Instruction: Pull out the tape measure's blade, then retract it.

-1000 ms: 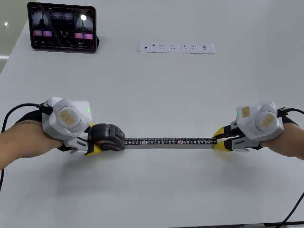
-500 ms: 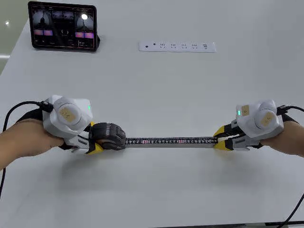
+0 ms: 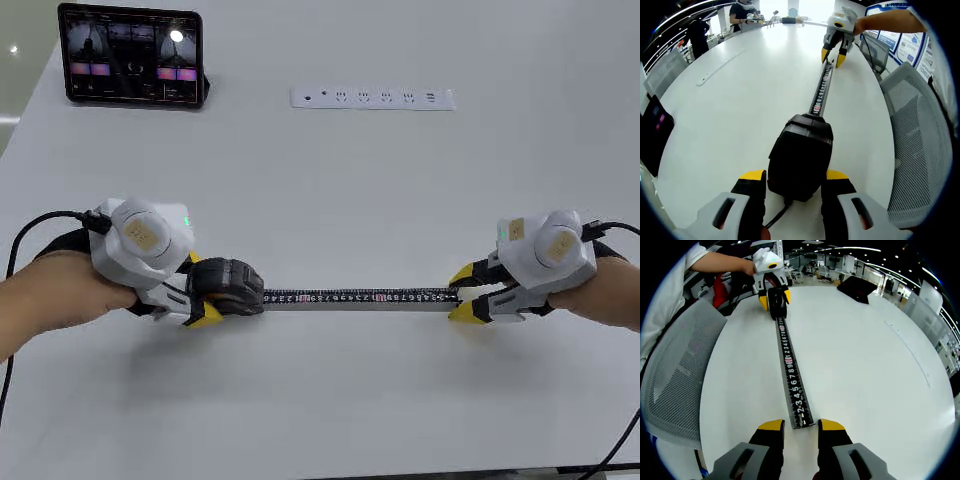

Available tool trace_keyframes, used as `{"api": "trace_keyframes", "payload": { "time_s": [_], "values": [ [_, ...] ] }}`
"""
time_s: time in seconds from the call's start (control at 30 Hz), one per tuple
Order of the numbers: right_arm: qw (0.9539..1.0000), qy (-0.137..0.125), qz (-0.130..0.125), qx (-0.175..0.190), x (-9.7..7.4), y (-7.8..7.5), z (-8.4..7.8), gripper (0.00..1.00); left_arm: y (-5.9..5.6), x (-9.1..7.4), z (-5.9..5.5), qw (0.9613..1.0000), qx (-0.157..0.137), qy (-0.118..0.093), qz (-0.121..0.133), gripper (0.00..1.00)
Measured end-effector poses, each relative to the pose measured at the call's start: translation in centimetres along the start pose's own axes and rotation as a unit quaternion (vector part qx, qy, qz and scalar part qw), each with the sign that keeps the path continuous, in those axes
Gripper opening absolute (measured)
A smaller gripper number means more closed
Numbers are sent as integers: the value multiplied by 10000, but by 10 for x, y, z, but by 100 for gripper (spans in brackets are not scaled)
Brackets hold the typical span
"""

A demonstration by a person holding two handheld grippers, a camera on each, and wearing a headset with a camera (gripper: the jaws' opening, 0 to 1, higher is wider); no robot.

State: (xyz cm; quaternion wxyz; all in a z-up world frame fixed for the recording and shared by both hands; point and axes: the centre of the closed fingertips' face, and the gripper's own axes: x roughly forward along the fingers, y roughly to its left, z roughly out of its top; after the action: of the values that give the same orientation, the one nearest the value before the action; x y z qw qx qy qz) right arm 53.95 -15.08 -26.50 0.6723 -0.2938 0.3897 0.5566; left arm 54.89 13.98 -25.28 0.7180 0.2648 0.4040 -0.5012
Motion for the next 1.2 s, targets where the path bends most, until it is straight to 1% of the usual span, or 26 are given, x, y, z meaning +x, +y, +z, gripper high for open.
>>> {"api": "trace_keyframes", "payload": {
  "time_s": [0.13,0.17,0.2,0.33,0.47,0.6,0.7,0.83,0.9,1.0,1.2],
  "values": [
    [10000,-51,-53,50,-2,0,2,24,0,-1,0,10000,10,-23,20,40],
    [9996,-176,-62,193,-3,1,5,25,1,-2,0,10000,-22,-44,12,41],
    [9994,-224,-71,243,-3,0,6,25,0,-3,1,9999,-65,-92,-13,42],
    [9984,-356,-114,430,-6,2,10,29,1,-8,4,9995,-184,-240,28,46],
    [9982,-382,-133,437,-7,3,13,30,1,-9,3,9993,-223,-284,54,47],
    [9975,-473,-243,471,-10,2,18,31,3,-14,5,9986,-342,-389,139,48],
    [9967,-487,-347,556,-12,2,18,35,4,-20,7,9974,-437,-506,259,49],
    [9941,-619,-551,706,-16,2,21,40,5,-28,7,9952,-570,-674,412,52],
    [9928,-675,-601,790,-17,2,22,43,4,-31,7,9942,-630,-745,449,53],
    [9916,-733,-657,842,-20,6,24,46,5,-39,8,9913,-755,-908,576,55],
    [9887,-836,-795,955,-23,10,24,51,3,-49,6,9869,-920,-1112,719,56]
  ]
}}
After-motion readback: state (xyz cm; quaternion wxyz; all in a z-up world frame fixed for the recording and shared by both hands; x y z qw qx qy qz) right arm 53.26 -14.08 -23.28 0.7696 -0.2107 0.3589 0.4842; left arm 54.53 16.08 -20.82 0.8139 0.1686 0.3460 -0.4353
